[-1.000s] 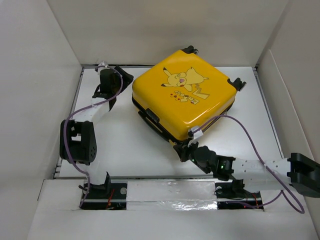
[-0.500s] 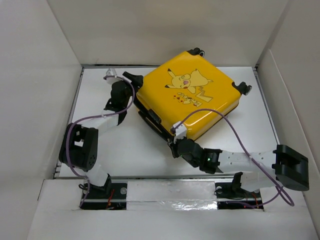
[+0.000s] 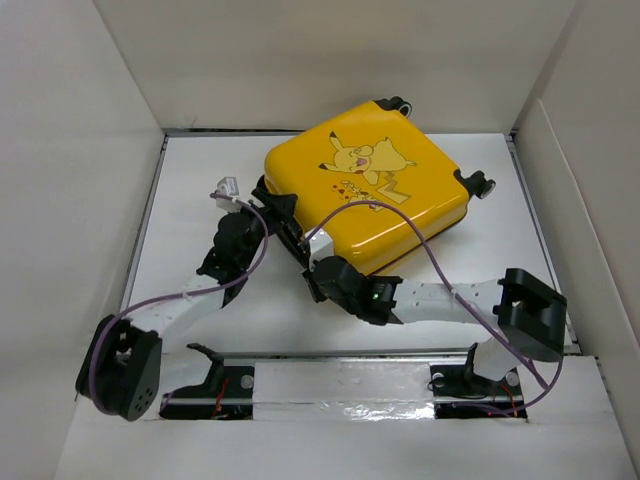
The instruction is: Pack the luggage
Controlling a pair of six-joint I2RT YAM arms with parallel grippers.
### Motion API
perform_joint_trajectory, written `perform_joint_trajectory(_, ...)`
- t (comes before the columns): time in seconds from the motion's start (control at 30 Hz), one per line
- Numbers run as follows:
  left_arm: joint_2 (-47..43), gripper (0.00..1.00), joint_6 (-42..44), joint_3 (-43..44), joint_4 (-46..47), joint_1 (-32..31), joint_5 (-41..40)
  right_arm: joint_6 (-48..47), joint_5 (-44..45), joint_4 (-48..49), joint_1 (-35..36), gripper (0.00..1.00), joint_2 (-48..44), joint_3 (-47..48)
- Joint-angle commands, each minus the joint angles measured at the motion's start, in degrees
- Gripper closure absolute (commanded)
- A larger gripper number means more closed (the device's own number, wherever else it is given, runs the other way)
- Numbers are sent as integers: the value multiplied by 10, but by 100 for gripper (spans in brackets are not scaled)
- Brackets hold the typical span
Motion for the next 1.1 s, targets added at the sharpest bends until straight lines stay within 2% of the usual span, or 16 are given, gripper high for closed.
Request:
perform_joint_trajectory(0.0, -64, 36, 35, -10, -151, 3, 72, -30, -200, 191, 37, 100, -15, 73)
perform_joint_trajectory(0.1, -135, 34, 28, -11, -179, 30, -6, -36, -185, 162, 37, 100, -69, 31)
perform_joint_trajectory(0.13, -151, 34, 16, -15, -177, 41, -15, -34, -185, 129, 37, 92, -88, 13)
perform_joint_trajectory(0.2, -180, 33, 8, -19, -166, 62, -24, -17, -192, 86, 37, 65, -146, -39)
perform_joint_trajectory(0.23, -180, 32, 5, -13, -166, 84, -24, -12, -201, 38, 37, 38, -167, -54)
perform_joint_trajectory(0.27, -176, 32, 3, 8, -168, 93, -17, 1, -197, 16, 37, 30, -214, -85)
perform_joint_trajectory(0.3, -156, 32, 1, 21, -167, 113, -10, 6, -184, -11, 42, 25, -243, -101)
perform_joint_trajectory(0.4, -93, 31, -17, 73, -150, 143, 20, 26, -118, -56, 37, 25, -365, -148)
perform_joint_trajectory(0.47, -28, 31, -24, 124, -144, 164, 44, 28, -55, -118, 20, 37, -424, -159)
perform_joint_trajectory(0.5, -3, 31, -24, 142, -150, 171, 50, 34, -26, -141, 8, 50, -474, -164)
perform_joint_trajectory(0.53, 23, 31, -23, 164, -152, 171, 56, 47, 35, -189, -26, 81, -497, -167)
perform_joint_trajectory(0.6, 108, 31, -10, 236, -179, 187, 92, 76, 83, -224, -75, 97, -536, -182)
perform_joint_trajectory(0.67, 184, 32, 5, 311, -203, 193, 122, 90, 114, -267, -168, 100, -578, -200)
perform_joint_trajectory(0.8, 264, 32, 31, 373, -235, 193, 149, 74, 113, -269, -323, 100, -619, -234)
perform_joint_trajectory(0.93, 313, 33, 45, 403, -249, 193, 164, 33, 30, -210, -454, 100, -630, -260)
perform_joint_trajectory(1.07, 367, 33, 90, 462, -277, 186, 200, -9, -94, -114, -581, 100, -546, -265)
